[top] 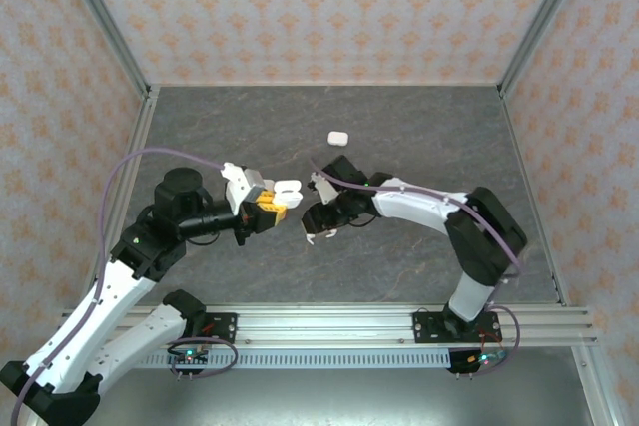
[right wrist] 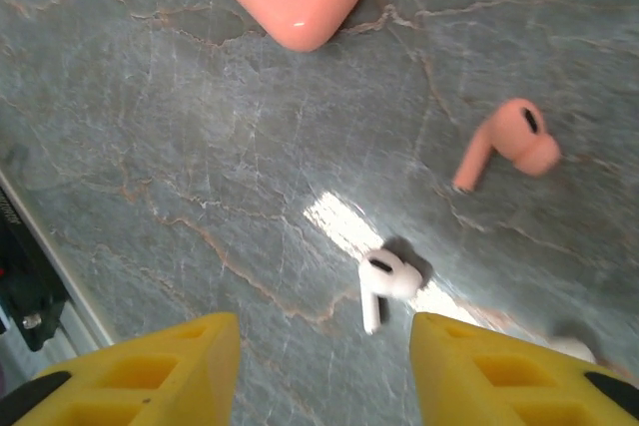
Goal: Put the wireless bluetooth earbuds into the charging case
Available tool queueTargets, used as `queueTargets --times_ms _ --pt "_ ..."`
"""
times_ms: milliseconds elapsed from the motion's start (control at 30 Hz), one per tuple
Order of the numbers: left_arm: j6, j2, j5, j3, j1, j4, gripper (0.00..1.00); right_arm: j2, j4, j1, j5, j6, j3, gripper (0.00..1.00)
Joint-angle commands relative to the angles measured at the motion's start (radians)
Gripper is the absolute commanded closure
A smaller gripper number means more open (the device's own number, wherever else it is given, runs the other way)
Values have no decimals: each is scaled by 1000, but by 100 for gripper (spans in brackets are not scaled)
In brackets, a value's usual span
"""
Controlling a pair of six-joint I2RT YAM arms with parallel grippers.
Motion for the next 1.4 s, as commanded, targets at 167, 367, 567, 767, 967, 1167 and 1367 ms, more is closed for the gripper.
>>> queueTargets --times_ms 167,367,567,767,967,1167,1367 --pt "4 -19 21 26 -4 -8 100 130 -87 22 36 -113 139 53" --pt "-5 -13 29 27 -3 4 100 215 -164 42 32 -167 210 56" --pt "-9 -9 26 23 -4 10 100 262 -219 50 42 -193 254 58" --pt "-7 0 25 22 -3 14 100 268 -300 53 65 -240 268 60" --pt "-4 8 22 16 -4 12 100 251 -335 53 62 -258 246 60" --pt "-5 15 20 14 -4 13 100 248 -349 53 70 -263 234 64" --pt "-9 21 20 19 -4 14 100 243 -361 53 80 -269 232 67"
